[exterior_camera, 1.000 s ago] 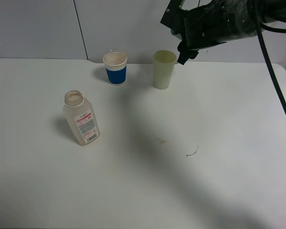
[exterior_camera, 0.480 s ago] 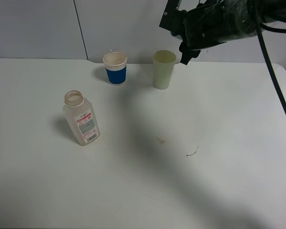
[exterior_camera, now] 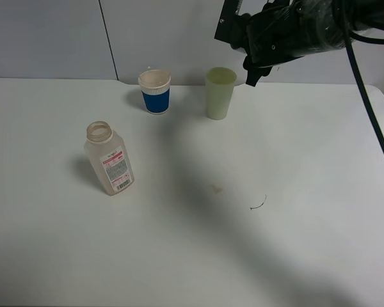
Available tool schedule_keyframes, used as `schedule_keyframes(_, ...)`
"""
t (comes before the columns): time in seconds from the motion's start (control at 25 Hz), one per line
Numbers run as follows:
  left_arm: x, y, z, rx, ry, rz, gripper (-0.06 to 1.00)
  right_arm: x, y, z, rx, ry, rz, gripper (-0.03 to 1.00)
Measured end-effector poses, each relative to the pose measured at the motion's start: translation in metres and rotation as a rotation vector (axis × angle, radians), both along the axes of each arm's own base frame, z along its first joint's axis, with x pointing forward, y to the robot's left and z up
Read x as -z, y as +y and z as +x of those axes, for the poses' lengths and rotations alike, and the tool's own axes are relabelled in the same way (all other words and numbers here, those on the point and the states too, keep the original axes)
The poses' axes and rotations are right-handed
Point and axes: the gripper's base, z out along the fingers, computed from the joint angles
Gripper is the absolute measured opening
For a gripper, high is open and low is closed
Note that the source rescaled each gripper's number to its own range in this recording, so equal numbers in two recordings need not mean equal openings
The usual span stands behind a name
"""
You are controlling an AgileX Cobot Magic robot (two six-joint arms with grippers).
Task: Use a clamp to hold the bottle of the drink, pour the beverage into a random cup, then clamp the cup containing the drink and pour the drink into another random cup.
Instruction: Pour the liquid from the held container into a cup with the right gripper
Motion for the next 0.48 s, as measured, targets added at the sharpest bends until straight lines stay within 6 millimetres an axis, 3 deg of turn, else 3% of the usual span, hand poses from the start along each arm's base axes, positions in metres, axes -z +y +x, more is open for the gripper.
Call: schedule_keyframes(0.48,0.0000,0.0000,0.0000,0.000,0.000,0.000,1.00,-0.0012,0.0003,0.0006,-0.036,0.003,-0.071,0.03)
